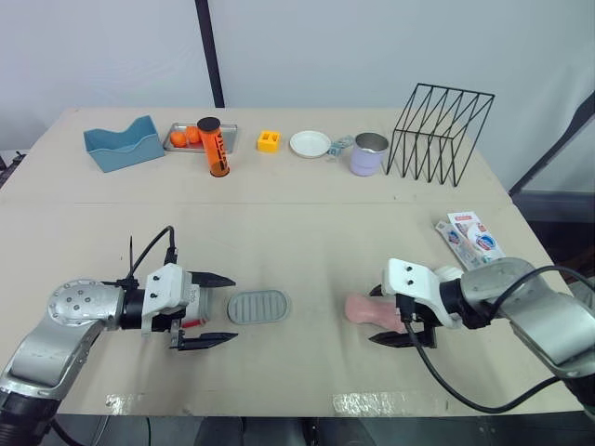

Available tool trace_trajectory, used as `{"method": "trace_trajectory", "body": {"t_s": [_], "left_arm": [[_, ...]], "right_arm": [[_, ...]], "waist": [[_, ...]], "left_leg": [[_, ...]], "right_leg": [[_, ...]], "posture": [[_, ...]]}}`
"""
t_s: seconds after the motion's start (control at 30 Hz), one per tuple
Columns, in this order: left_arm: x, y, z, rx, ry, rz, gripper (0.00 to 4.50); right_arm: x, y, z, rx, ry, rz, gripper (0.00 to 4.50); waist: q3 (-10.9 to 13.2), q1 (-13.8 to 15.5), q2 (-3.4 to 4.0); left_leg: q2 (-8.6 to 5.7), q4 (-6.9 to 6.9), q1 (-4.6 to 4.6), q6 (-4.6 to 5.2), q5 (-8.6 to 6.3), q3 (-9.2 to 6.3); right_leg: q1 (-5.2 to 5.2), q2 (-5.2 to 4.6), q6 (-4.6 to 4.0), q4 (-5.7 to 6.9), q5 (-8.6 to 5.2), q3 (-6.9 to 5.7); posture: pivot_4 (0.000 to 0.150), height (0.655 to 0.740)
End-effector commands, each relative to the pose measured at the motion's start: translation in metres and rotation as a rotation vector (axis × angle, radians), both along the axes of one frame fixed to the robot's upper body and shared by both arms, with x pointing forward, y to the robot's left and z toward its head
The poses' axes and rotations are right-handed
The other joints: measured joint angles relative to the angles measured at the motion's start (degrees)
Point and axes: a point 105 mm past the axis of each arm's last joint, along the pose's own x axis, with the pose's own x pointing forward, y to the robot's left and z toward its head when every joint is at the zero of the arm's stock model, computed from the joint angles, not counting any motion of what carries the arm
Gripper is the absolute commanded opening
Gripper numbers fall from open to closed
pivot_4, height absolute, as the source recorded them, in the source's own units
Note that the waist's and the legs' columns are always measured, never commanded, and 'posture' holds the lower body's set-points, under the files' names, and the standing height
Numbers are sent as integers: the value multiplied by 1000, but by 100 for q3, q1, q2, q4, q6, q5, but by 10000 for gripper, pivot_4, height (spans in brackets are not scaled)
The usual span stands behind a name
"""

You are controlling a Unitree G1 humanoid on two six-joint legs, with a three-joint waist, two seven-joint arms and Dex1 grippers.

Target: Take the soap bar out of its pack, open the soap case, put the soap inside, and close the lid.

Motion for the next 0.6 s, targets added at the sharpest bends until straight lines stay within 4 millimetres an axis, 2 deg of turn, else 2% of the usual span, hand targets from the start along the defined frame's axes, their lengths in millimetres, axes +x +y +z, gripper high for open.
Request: {"method": "trace_trajectory", "body": {"t_s": [0.03, 0.27, 0.47, 0.5, 0.6], "left_arm": [[-1, -3, 8, 6, -51, -13, 44981], [-1, -5, 10, 6, -60, -5, 44981], [0, -6, 11, 5, -67, -2, 45000], [0, -7, 12, 5, -69, 0, 45000], [1, -6, 13, 6, -73, 2, 45000]], "right_arm": [[0, 9, 3, -13, -28, 30, 45000], [9, 9, -2, -57, -40, 13, 45000], [12, 7, -3, -76, -42, 12, 17240], [12, 7, -3, -79, -45, 13, 15584], [12, 7, -3, -82, -45, 17, 15625]], "waist": [[0, 0, 0], [0, -1, 0], [0, 0, 0], [0, 0, 0], [0, -1, 0]], "left_leg": [[1, 0, 0, 0, 0, 0], [0, 0, 0, 0, 0, 0], [0, -1, -1, 0, 0, -1], [0, -1, -1, 0, 0, -1], [0, 0, -1, 0, 0, -1]], "right_leg": [[0, 1, 0, 0, 0, 0], [-1, 0, -1, 0, 0, 0], [-1, -1, 0, 0, 0, -1], [-1, -1, 0, 0, 0, -1], [0, -1, 0, 0, 0, -1]], "posture": [[1500, 7371], [1500, 7371], [1500, 7371], [1500, 7371], [1500, 7371]]}}
